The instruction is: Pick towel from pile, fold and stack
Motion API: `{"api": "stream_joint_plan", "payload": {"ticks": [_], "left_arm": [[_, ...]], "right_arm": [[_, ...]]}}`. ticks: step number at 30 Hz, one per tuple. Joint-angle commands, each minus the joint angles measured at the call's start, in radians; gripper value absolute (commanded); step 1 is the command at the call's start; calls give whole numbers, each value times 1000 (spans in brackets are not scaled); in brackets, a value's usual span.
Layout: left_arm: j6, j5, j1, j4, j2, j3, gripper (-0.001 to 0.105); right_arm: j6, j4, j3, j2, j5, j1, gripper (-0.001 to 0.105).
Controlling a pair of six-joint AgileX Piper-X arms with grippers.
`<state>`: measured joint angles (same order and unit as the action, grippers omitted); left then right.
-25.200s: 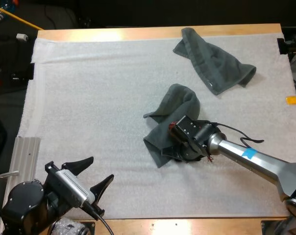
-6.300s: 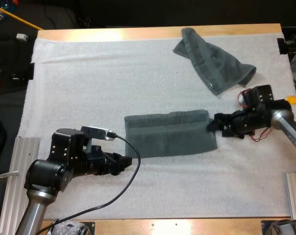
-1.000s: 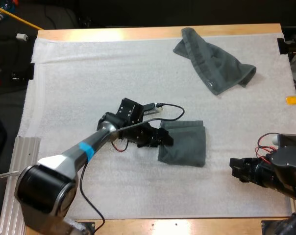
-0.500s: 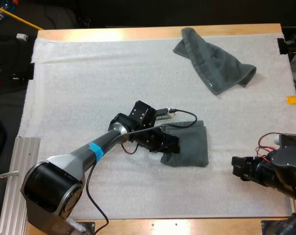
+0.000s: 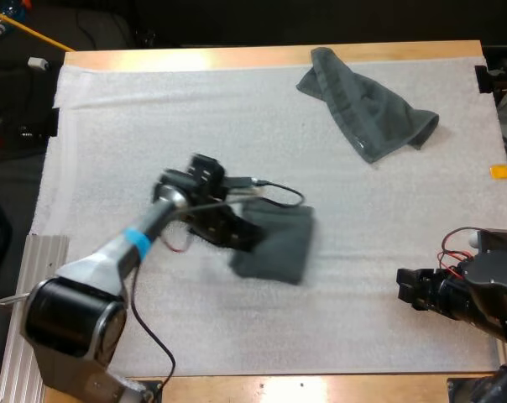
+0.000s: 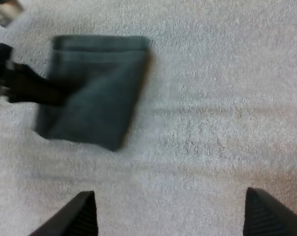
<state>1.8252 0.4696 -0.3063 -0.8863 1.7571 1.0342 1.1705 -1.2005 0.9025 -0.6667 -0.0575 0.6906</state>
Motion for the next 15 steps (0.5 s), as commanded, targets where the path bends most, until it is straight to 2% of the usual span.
{"api": "stream_joint_plan", "payload": {"ticks": [1,2,8,11,15], "left_arm": [[-70,-119,37,-75,-16,22,0],[-97,-182,71,-106,-16,32,0],[-181,-383,226,-167,-18,43,0],[-193,-460,305,-177,-21,43,0],[-193,-516,395,-178,-31,43,0]], "right_arm": [[0,-9,10,4,-13,2,61],[0,-9,10,4,-13,2,61],[0,-9,10,4,-13,2,61],[0,-9,10,4,-13,2,61],[0,-9,10,4,-13,2,61]]}}
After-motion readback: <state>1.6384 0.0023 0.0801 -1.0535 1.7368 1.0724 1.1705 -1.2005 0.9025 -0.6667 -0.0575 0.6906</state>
